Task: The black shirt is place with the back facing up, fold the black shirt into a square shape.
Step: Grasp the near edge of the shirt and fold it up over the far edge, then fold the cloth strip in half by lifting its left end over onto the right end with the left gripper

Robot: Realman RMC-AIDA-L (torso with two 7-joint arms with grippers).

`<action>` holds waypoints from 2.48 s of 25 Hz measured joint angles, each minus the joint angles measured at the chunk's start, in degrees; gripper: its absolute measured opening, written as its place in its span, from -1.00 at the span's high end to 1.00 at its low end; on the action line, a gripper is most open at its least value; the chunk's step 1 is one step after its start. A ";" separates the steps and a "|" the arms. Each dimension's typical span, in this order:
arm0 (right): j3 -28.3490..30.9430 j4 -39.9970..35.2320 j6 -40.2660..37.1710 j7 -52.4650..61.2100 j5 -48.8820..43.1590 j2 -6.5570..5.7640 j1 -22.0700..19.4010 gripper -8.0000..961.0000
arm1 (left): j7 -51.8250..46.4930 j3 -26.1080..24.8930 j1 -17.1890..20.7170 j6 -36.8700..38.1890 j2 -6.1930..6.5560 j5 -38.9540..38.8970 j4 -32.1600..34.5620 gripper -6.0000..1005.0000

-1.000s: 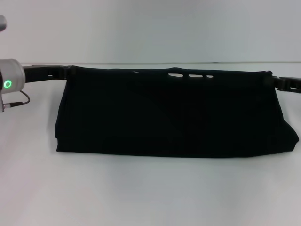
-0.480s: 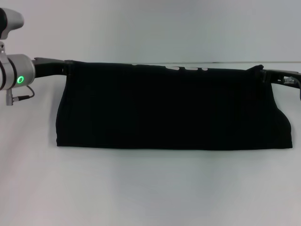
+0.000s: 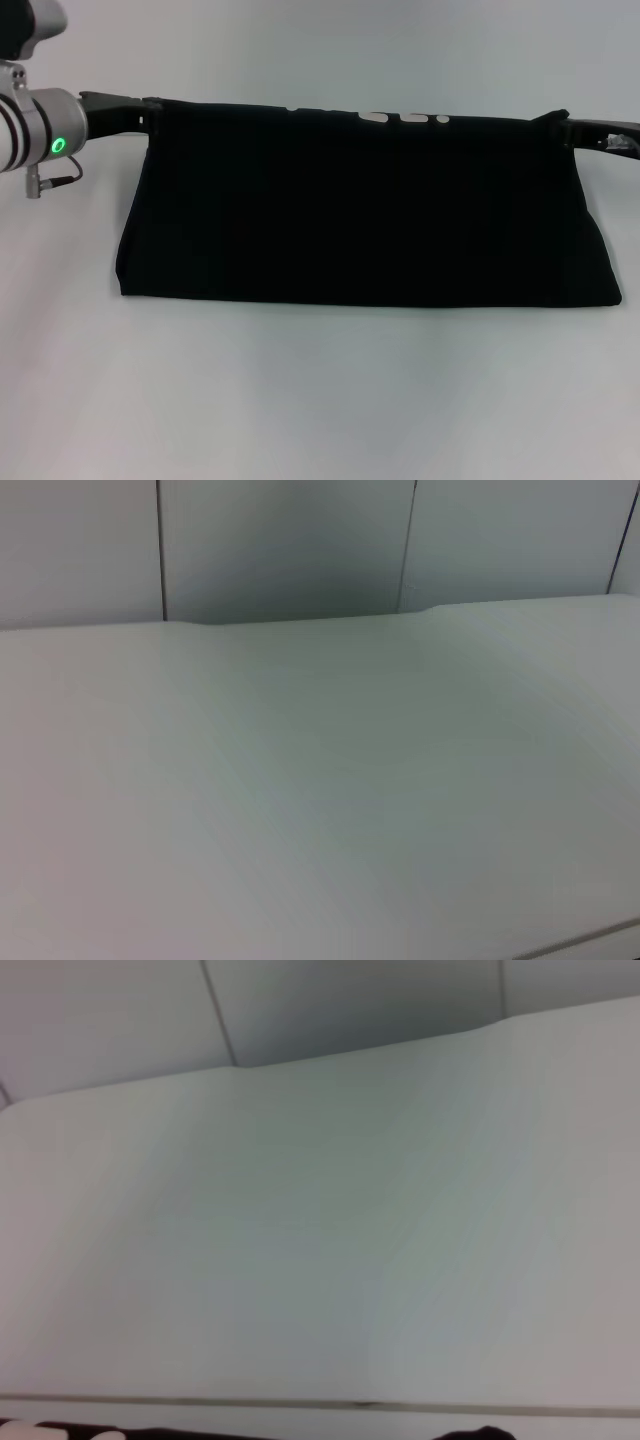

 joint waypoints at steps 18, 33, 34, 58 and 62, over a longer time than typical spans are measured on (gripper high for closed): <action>-0.11 1.66 4.57 -0.35 -0.03 0.67 0.80 0.80 | 3.99 -0.01 -1.04 -5.43 -0.21 -1.86 -3.83 0.96; 0.22 0.33 5.32 0.25 -0.02 0.85 0.50 0.51 | 3.51 -0.24 -1.76 -12.84 -1.88 -2.03 -4.25 0.65; 0.30 0.28 4.98 0.31 -0.02 0.70 0.42 0.44 | 3.39 -0.40 -1.71 -12.98 -1.86 -2.40 -4.21 0.61; 0.40 -10.85 -43.95 11.67 1.50 -5.60 -13.43 -0.50 | -25.54 -0.68 14.50 41.99 2.92 -1.50 13.03 -0.85; 0.26 -10.87 -44.86 12.79 1.49 -6.20 -14.59 -0.50 | -28.09 -1.03 15.71 45.97 2.72 0.30 13.03 -0.87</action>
